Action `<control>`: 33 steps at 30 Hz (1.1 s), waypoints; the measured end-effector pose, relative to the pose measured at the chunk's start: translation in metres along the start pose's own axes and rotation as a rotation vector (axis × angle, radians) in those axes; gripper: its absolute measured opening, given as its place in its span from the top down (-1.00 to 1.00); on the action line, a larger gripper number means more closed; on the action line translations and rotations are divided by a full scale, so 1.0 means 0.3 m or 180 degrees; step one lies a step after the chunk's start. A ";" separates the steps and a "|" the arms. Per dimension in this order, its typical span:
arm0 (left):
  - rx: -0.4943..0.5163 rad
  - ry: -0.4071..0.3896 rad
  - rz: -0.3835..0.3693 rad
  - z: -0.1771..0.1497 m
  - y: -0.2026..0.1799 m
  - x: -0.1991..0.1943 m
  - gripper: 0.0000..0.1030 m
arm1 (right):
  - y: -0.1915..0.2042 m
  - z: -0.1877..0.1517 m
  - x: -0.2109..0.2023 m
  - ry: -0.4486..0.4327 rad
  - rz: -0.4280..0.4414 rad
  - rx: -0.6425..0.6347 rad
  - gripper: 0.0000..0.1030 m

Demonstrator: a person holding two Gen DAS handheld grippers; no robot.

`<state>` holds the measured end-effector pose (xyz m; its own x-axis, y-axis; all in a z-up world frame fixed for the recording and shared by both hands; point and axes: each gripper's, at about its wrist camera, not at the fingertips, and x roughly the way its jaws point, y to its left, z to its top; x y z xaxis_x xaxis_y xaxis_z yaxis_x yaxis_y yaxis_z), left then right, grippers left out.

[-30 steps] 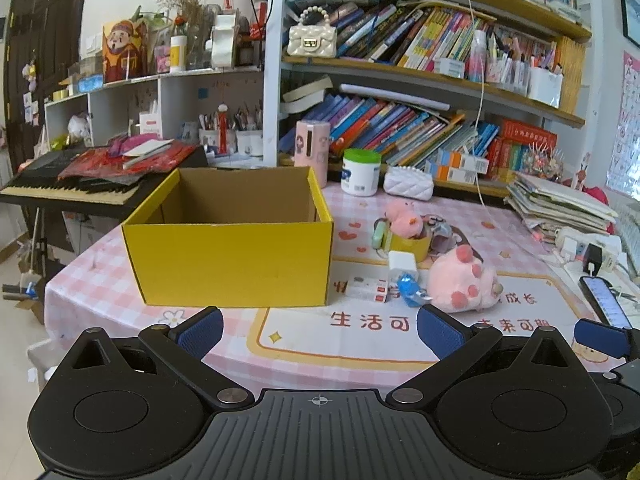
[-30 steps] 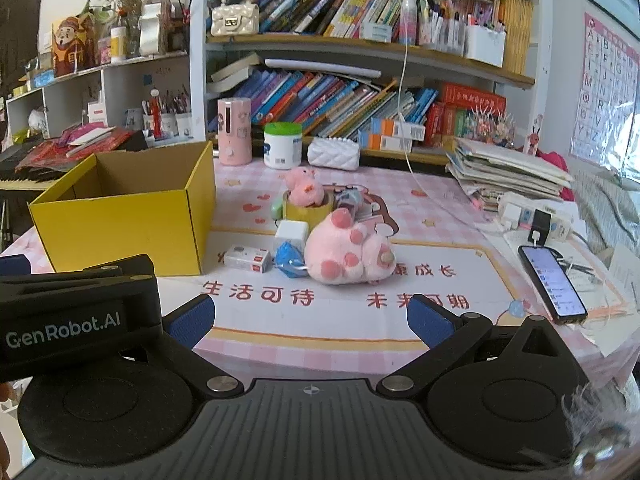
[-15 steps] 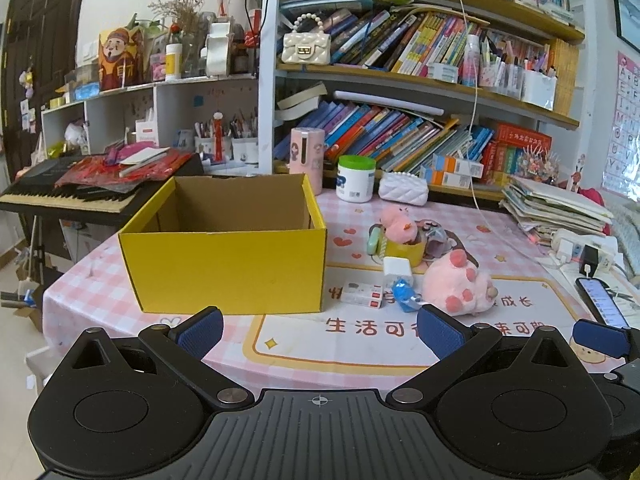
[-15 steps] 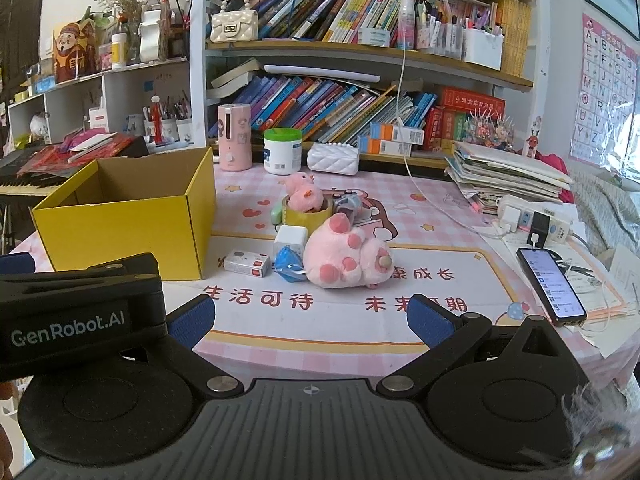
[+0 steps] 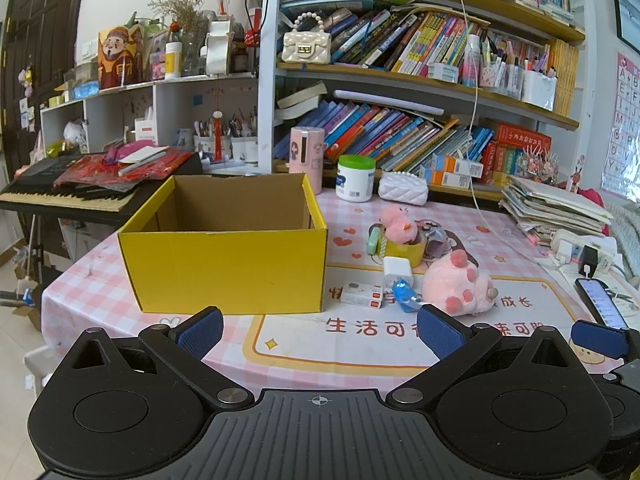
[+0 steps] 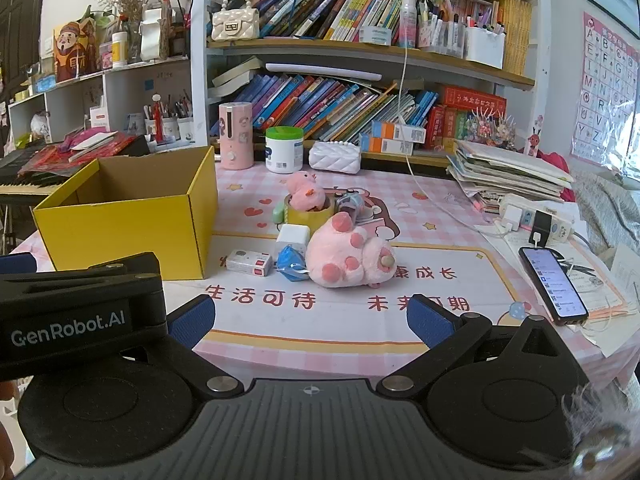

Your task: Organize objects

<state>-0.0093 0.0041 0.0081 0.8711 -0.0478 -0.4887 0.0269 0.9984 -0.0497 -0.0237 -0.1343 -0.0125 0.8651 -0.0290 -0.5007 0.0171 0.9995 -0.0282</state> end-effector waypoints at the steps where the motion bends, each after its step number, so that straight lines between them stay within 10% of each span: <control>1: 0.0000 0.0006 -0.0001 0.002 0.000 0.002 -1.00 | -0.001 0.000 0.001 0.0000 0.0001 0.0001 -1.00; 33: -0.0025 0.0047 0.0030 -0.004 0.026 0.016 -1.00 | 0.022 0.001 0.019 0.0051 0.0036 -0.0014 -1.00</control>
<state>-0.0054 0.0116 0.0042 0.8640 -0.0389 -0.5020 0.0148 0.9985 -0.0519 -0.0185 -0.1278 -0.0153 0.8571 -0.0179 -0.5148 0.0051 0.9996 -0.0263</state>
